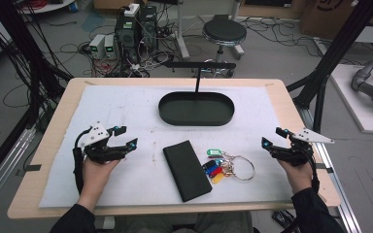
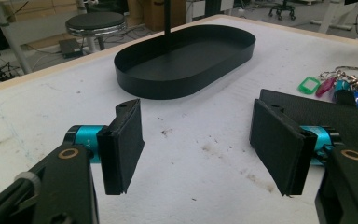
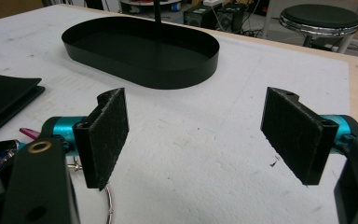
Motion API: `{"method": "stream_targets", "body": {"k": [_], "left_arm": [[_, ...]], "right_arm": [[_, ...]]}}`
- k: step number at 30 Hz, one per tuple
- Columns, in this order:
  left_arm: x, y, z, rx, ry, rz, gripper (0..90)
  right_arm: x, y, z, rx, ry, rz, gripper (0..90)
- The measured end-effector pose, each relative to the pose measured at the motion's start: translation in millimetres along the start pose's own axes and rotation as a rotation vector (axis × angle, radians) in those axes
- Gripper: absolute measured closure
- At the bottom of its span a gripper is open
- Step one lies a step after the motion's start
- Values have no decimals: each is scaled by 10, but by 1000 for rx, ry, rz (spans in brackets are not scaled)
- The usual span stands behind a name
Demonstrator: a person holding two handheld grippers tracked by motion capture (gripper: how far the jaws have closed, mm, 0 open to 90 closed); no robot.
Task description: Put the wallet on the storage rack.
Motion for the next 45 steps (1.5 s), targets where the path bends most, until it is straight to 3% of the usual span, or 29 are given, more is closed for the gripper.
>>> {"method": "stream_targets", "body": {"k": [6, 11, 15, 18, 19, 23, 25, 33, 38, 45], "left_arm": [[40, 33, 68, 4, -17, 5, 346], [107, 41, 138, -16, -43, -4, 348], [204, 34, 234, -32, -83, -23, 353], [282, 17, 353, -29, -155, -49, 392], [323, 3, 414, -15, -172, -79, 392], [393, -14, 510, -25, -210, -94, 392], [463, -30, 578, -14, -226, -127, 402], [693, -93, 560, -58, -234, -210, 437], [762, -124, 545, -62, -233, -223, 481], [802, -140, 552, -66, -280, -239, 540]], "right_arm": [[12, 0, 26, 5, -4, 1, 235], [22, -5, 35, 8, -3, -6, 235], [8, 2, 23, 4, -2, 1, 235], [0, 2, 19, 5, -5, 2, 235], [-4, 1, 17, 7, -6, 1, 236], [7, 0, 17, 2, -7, -1, 236], [16, 0, 3, 2, -4, -3, 235], [29, 3, -34, -5, 1, -3, 236], [24, 8, -46, -13, 2, 2, 236], [7, 16, -123, -13, 20, 6, 236]]}}
Point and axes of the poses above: each handheld gripper's, and its own axes: x roughly forward along the jaws, y roughly out of its top, z roughly to its right, the point moved 6 cm from there along x, roughly forward along the jaws, and after that the axes turned 11 degrees about x, right-handed, at the moved point
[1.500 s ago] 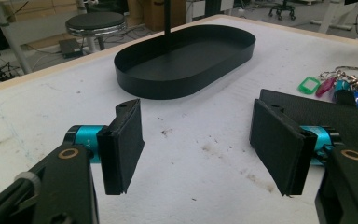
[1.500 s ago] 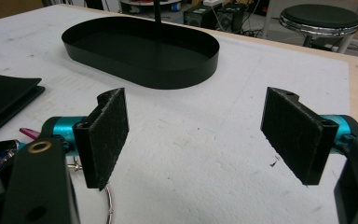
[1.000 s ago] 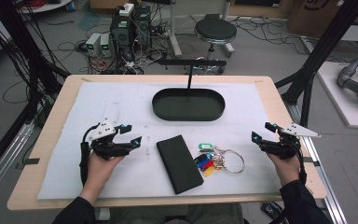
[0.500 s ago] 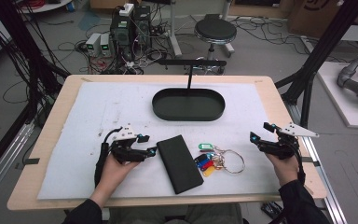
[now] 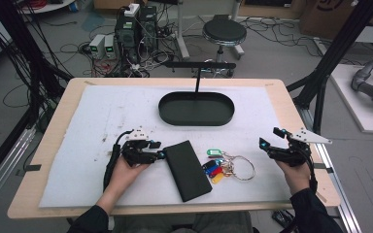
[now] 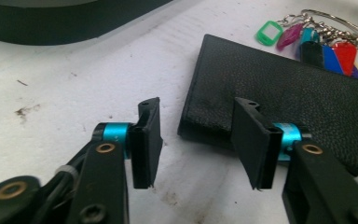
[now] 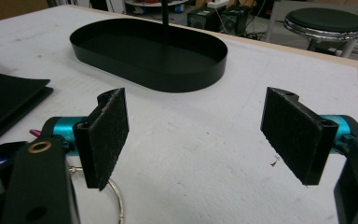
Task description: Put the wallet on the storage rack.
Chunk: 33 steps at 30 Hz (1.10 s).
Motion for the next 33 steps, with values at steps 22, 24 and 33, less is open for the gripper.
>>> {"method": "stream_targets", "body": {"k": [22, 24, 33], "left_arm": [[94, 35, -5, -6, -49, -4, 601], [94, 33, -9, -5, -44, -7, 618], [95, 31, -6, -6, -26, -16, 653]], "right_arm": [[106, -123, -1327, -100, 257, -47, 235], [135, -163, -1437, -106, 277, -65, 234], [308, -478, -2010, -190, 367, -188, 243]]}}
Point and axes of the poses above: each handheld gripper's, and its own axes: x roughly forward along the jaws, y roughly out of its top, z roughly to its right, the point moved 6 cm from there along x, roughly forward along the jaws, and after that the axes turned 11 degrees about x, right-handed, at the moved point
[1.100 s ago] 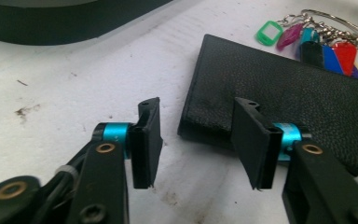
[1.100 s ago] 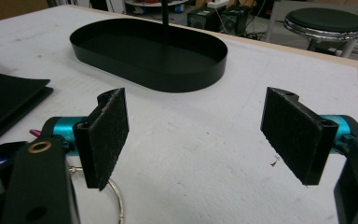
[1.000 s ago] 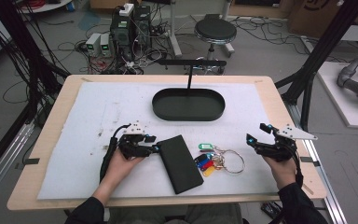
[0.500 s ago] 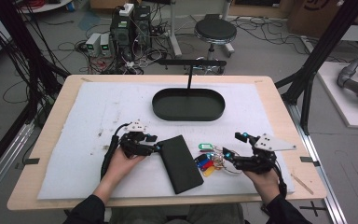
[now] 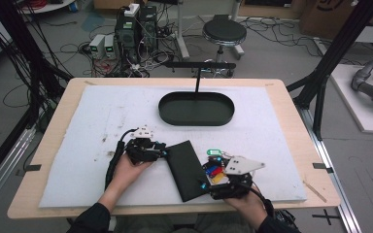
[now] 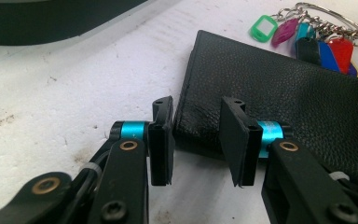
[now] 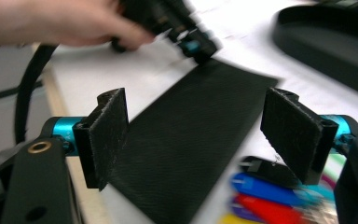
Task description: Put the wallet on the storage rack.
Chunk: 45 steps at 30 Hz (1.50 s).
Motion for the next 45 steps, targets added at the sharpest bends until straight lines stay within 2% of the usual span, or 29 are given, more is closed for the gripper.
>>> {"method": "stream_targets", "body": {"k": [1, 2, 5, 7, 9, 12, 13, 14, 15, 16, 17, 19, 24, 27, 31, 32, 33, 34, 37, 40, 41, 42, 43, 44, 45], "left_arm": [[0, 0, 0, 0, 0, 0, 654], [2, 0, 0, -3, 0, 3, 654], [1, -1, -1, -4, -1, 2, 654], [1, -2, -2, -4, -1, 2, 653], [1, -2, -2, -5, -1, 3, 653], [1, -3, -3, -7, -1, 3, 652], [0, -5, -2, -9, -1, 1, 652], [0, -5, -2, -9, -1, 1, 652], [0, -4, -3, -10, -1, 2, 653], [0, -5, -2, -12, 0, 2, 653], [-1, -6, -3, -10, 0, 1, 652], [-1, -7, -3, -13, -2, 2, 652], [-1, -7, -2, -17, -3, 3, 652], [0, -8, -3, -18, -4, 3, 652], [-1, -8, -4, -20, -3, 3, 652], [-1, -9, -4, -21, -4, 4, 652], [-1, -9, -4, -26, -4, 5, 652], [-1, -9, -4, -26, -4, 5, 653], [-4, -11, -12, -28, -1, 4, 653], [-3, -11, -13, -35, -6, 8, 653], [-3, -11, -13, -35, -6, 8, 651], [-3, -11, -11, -31, -6, 6, 651], [-4, -10, -11, -28, -5, 6, 644], [-4, -10, -12, -29, -5, 6, 641], [-4, -10, -12, -33, -3, 7, 641]], "right_arm": [[0, 0, 0, 0, 0, 0, 243], [80, -44, -99, -19, 13, -23, 250], [184, -112, -232, -51, 14, -53, 263], [245, -157, -306, -107, -1, -74, 269], [295, -199, -353, -146, -14, -91, 270], [340, -234, -390, -155, -11, -106, 270], [386, -266, -417, -179, -21, -120, 271], [386, -266, -417, -179, -21, -120, 271], [429, -300, -434, -213, -40, -139, 297], [429, -300, -434, -213, -40, -139, 297], [457, -327, -435, -234, -58, -153, 330], [466, -334, -439, -224, -59, -160, 332], [472, -352, -460, -258, -75, -166, 335], [472, -357, -466, -262, -81, -167, 351], [433, -350, -505, -317, -46, -173, 561], [433, -350, -505, -317, -46, -173, 561], [410, -351, -526, -329, -25, -180, 651], [400, -347, -525, -336, -28, -180, 692], [356, -325, -516, -336, -11, -187, 780], [300, -273, -467, -314, -7, -174, 832], [272, -254, -442, -309, -13, -164, 900], [272, -254, -442, -309, -13, -164, 900], [217, -177, -367, -266, -18, -125, 900], [217, -177, -367, -266, -18, -125, 900], [189, -138, -318, -236, -22, -110, 900]]}}
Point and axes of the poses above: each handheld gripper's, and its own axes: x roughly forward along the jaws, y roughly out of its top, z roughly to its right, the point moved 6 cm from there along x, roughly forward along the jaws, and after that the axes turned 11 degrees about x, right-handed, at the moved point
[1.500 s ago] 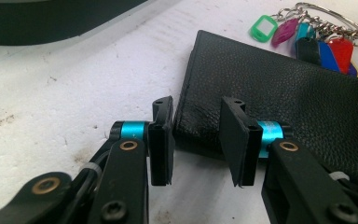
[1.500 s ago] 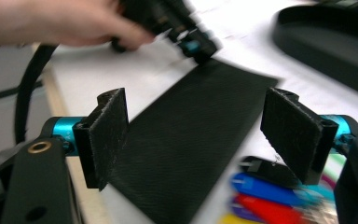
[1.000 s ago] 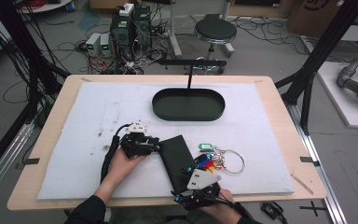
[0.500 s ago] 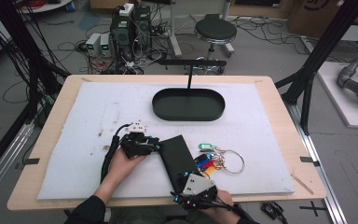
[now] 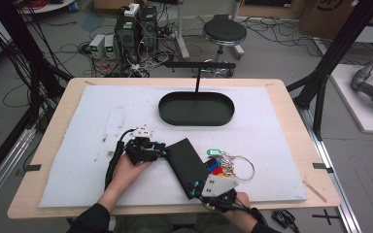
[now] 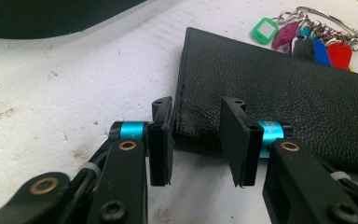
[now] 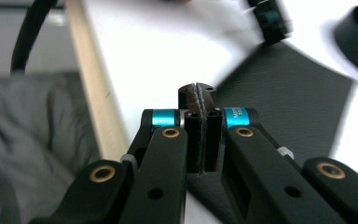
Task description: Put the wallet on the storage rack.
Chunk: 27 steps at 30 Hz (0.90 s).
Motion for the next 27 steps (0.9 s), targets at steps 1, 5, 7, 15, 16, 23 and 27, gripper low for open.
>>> {"method": "stream_targets", "body": {"k": [1, 5, 7, 15, 16, 23, 27], "left_arm": [[1, 0, -2, -3, -1, 2, 631], [2, -2, -6, -5, 4, -3, 616], [3, -3, -8, -6, 3, -3, 614], [3, -4, -10, -10, 7, -4, 596], [3, -4, -9, -9, 4, -3, 598], [5, -3, 1, -2, -9, 0, 645], [5, -3, 2, 1, -8, -1, 648]], "right_arm": [[-28, 13, 58, 23, -10, 11, 900], [-70, -6, 48, 26, -2, 24, 753], [-43, -14, 13, 10, -3, 15, 669], [160, -166, -140, -104, -89, -81, 477], [164, -169, -141, -108, -99, -82, 467], [176, -218, -136, -181, -135, -119, 450], [168, -216, -159, -220, -125, -119, 548]]}}
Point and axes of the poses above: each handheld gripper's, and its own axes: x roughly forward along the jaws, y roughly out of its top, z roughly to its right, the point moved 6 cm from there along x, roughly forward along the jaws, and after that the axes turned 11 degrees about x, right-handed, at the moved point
